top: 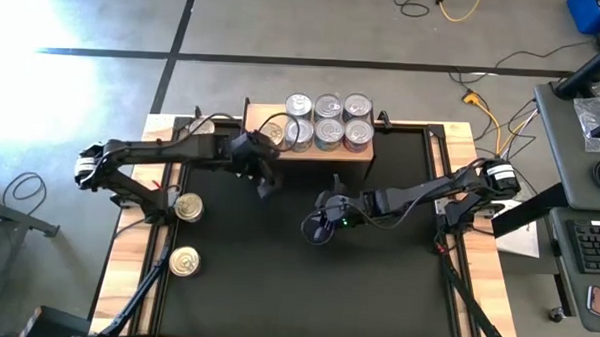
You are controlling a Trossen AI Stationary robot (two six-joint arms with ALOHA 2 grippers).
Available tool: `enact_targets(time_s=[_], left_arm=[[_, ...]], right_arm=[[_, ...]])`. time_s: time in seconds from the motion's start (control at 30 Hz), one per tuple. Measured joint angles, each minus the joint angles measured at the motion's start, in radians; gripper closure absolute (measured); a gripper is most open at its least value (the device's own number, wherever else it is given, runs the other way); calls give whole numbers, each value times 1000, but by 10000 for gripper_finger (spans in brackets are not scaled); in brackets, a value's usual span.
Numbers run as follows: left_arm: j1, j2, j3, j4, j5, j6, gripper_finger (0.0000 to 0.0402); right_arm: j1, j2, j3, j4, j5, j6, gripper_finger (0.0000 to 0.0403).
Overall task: Stack canned seafood by type on shelf
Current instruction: Put the blue pink tuna can on the shelf
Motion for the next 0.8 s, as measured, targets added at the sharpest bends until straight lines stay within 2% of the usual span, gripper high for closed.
enact_targets(time_s=[0.17,0.23,0.37,0.57,0.8], left_arm=[[8,8,-4,-46,-59,174,352],[10,8,-9,-72,-60,227,388],[24,8,-43,-20,-68,261,381],[60,9,-110,121,-73,259,398],[126,12,-115,161,-158,293,401]], right_arm=[[0,0,0,-1,-5,-25,364],[1,0,0,-11,-5,-31,364],[7,0,0,-64,-16,-19,364],[27,0,0,-134,-58,3,365],[42,-1,-1,-169,-54,47,377]])
